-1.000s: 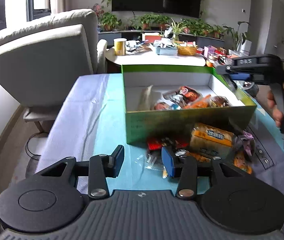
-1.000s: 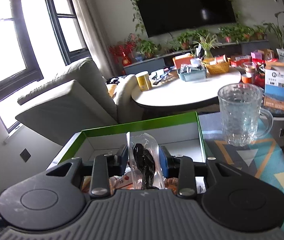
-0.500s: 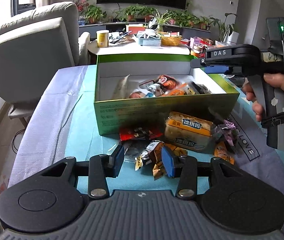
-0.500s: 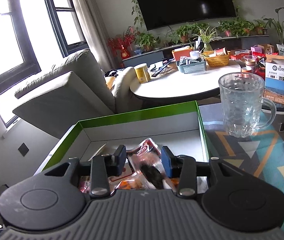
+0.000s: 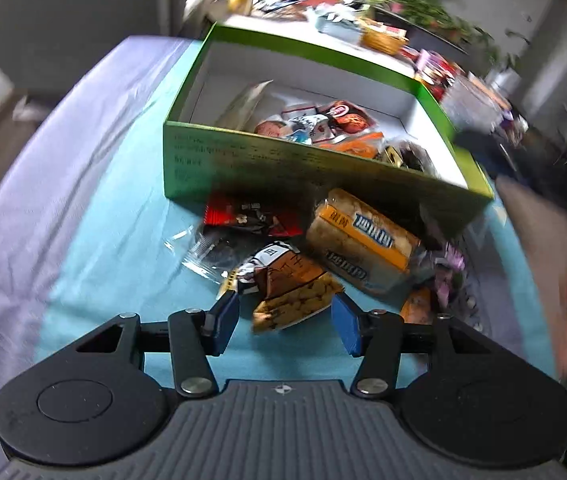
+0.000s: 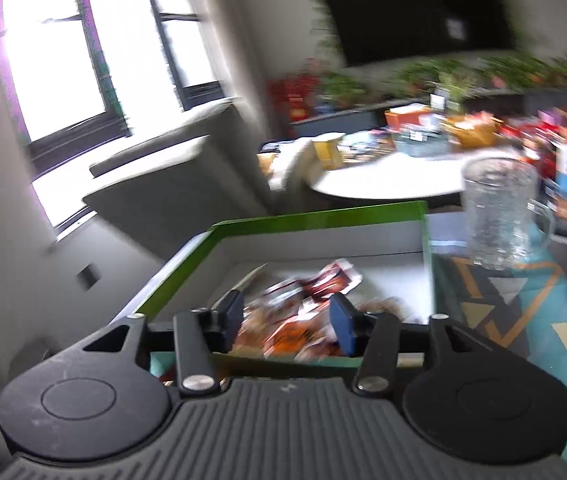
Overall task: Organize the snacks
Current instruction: 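Grasp a brown wafer pack with the left tool while the right tool grasps a clear bun bag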
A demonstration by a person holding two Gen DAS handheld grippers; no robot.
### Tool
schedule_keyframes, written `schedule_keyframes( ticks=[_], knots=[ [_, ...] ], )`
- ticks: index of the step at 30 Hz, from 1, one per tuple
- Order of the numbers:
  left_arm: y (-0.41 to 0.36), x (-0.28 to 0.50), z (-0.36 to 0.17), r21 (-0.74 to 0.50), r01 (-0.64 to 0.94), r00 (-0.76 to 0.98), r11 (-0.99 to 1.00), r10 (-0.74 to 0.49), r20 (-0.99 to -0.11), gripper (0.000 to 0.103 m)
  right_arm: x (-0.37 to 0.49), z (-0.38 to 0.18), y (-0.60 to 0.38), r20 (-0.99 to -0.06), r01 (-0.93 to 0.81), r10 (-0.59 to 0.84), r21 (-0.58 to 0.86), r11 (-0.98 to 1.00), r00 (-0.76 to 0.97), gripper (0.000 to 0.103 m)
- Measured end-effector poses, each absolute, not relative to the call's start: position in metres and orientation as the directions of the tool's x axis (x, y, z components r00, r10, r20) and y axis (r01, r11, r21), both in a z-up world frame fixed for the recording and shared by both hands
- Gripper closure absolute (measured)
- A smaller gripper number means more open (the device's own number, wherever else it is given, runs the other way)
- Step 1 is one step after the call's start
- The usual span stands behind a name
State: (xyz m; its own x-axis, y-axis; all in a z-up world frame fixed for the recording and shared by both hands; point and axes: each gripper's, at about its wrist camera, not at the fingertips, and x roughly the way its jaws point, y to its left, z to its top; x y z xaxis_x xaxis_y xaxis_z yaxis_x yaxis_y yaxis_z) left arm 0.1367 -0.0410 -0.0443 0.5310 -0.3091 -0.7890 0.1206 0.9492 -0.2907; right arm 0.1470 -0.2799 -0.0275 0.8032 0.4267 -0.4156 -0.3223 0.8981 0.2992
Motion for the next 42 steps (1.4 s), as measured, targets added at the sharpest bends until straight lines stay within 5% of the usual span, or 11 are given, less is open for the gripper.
schedule_keyframes(
  ticks=[4, 12, 17, 20, 21, 23, 29, 32, 36, 38, 42],
  knots=[
    [-0.047, 0.143, -0.042, -0.300, 0.091, 0.529, 0.950, -0.301, -0.793, 0.052, 0.103, -0.032, -0.287, -0.414, -0.550, 0.620, 0.289, 0.784, 0.666, 0.021],
    [-0.064, 0.154, -0.044, -0.234, 0.058, 0.525, 0.971, -0.229, -0.819, 0.045, 0.014, -0.069, -0.262, -0.682, -0.807, 0.608, 0.044, 0.589, 0.407, 0.018],
    [-0.070, 0.158, -0.045, -0.208, 0.058, 0.532, 0.977, -0.206, -0.821, 0.044, 0.009, -0.077, -0.255, -0.697, -0.820, 0.611, 0.059, 0.570, 0.375, 0.017],
    [-0.070, 0.154, -0.045, -0.171, 0.092, 0.561, 0.981, -0.193, -0.805, 0.072, 0.007, -0.082, -0.249, -0.691, -0.826, 0.620, 0.058, 0.560, 0.371, 0.017],
    [-0.069, 0.152, -0.045, -0.163, 0.109, 0.565, 0.981, -0.196, -0.801, 0.074, 0.007, -0.084, -0.246, -0.693, -0.823, 0.619, 0.064, 0.564, 0.371, 0.017],
    [-0.064, 0.148, -0.044, -0.190, 0.122, 0.559, 0.974, -0.226, -0.798, 0.086, 0.012, -0.090, -0.241, -0.704, -0.802, 0.602, 0.076, 0.593, 0.378, 0.021],
    [-0.052, 0.123, -0.044, -0.183, 0.185, 0.563, 0.966, -0.257, -0.786, 0.091, 0.035, -0.088, -0.253, -0.650, -0.662, 0.532, 0.060, 0.747, 0.542, 0.049],
    [-0.044, 0.113, -0.044, -0.199, 0.197, 0.543, 0.960, -0.275, -0.793, 0.091, 0.050, -0.085, -0.262, -0.637, -0.567, 0.482, 0.083, 0.819, 0.602, 0.052],
    [-0.037, 0.110, -0.037, -0.222, 0.173, 0.565, 0.960, -0.281, -0.776, 0.079, 0.059, -0.089, -0.265, -0.640, -0.511, 0.465, 0.129, 0.850, 0.612, 0.051],
    [-0.037, 0.109, -0.032, -0.223, 0.164, 0.580, 0.961, -0.276, -0.766, 0.062, 0.061, -0.090, -0.265, -0.644, -0.482, 0.453, 0.146, 0.864, 0.616, 0.044],
    [-0.042, 0.113, -0.030, -0.198, 0.167, 0.590, 0.966, -0.258, -0.765, 0.052, 0.057, -0.088, -0.268, -0.642, -0.478, 0.465, 0.170, 0.862, 0.610, 0.033]
  ],
)
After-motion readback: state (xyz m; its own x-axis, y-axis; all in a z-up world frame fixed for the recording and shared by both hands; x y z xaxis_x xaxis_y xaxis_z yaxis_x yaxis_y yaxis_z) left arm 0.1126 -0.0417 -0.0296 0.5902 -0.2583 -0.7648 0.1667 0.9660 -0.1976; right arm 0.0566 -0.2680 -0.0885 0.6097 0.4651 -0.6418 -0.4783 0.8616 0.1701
